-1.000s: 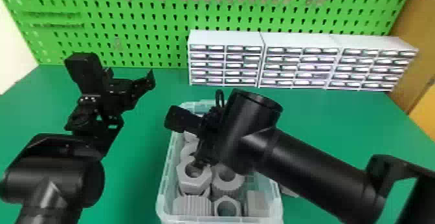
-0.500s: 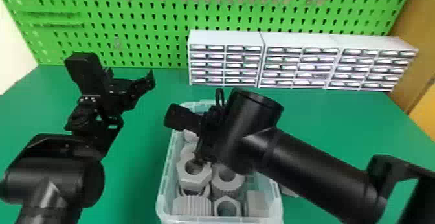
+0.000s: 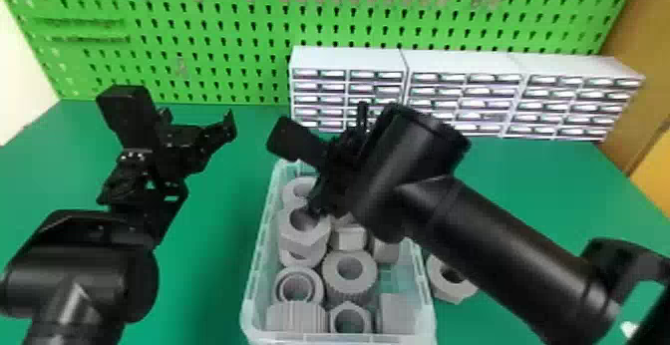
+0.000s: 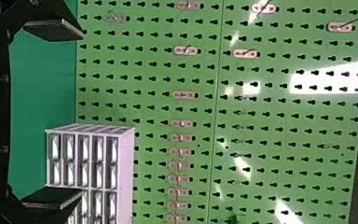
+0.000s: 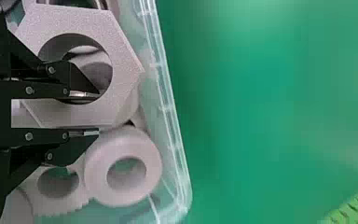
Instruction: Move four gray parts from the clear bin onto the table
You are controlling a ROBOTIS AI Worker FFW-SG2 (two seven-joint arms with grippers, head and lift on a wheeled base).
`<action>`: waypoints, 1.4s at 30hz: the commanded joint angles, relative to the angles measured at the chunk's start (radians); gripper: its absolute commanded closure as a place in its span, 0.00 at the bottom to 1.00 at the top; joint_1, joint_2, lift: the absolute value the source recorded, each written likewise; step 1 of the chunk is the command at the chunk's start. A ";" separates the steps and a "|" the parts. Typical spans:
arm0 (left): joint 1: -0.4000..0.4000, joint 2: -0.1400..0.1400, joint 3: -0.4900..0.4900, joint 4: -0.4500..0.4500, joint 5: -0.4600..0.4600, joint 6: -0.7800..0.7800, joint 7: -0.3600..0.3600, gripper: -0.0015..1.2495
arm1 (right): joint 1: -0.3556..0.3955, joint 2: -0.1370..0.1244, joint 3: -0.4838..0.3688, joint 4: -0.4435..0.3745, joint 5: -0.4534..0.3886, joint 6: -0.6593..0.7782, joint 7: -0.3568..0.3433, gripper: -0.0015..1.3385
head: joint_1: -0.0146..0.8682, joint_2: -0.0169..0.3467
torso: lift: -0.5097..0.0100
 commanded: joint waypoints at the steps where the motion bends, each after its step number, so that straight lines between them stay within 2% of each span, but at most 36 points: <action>1: 0.004 0.000 0.004 -0.001 0.000 0.000 -0.001 0.09 | 0.025 -0.007 -0.063 -0.056 0.037 0.026 0.002 0.88 | 0.79 0.12 | 0.89; 5: 0.007 0.000 0.007 -0.003 0.000 0.000 -0.003 0.09 | 0.051 -0.013 -0.118 -0.104 0.088 0.051 0.008 0.88 | 0.79 0.12 | 0.89; 9: 0.009 0.000 0.010 -0.005 0.000 0.000 -0.006 0.09 | 0.080 -0.014 -0.182 -0.137 0.203 0.067 0.075 0.88 | 0.79 0.12 | 0.89; 15: 0.012 0.000 0.013 -0.008 0.000 0.000 -0.006 0.09 | 0.128 -0.020 -0.282 -0.186 0.333 0.090 0.137 0.88 | 0.79 0.12 | 0.89; 24: 0.014 0.000 0.016 -0.011 0.000 0.000 -0.006 0.09 | 0.192 -0.031 -0.405 -0.219 0.468 0.101 0.216 0.88 | 0.79 0.12 | 0.89; 34: 0.014 0.000 0.017 -0.011 0.000 0.000 -0.006 0.09 | 0.269 -0.040 -0.515 -0.220 0.660 0.120 0.308 0.88 | 0.79 0.12 | 0.89; 42: 0.012 0.000 0.016 -0.011 0.000 0.000 -0.006 0.09 | 0.330 -0.066 -0.558 -0.266 0.837 0.176 0.420 0.88 | 0.79 0.12 | 0.89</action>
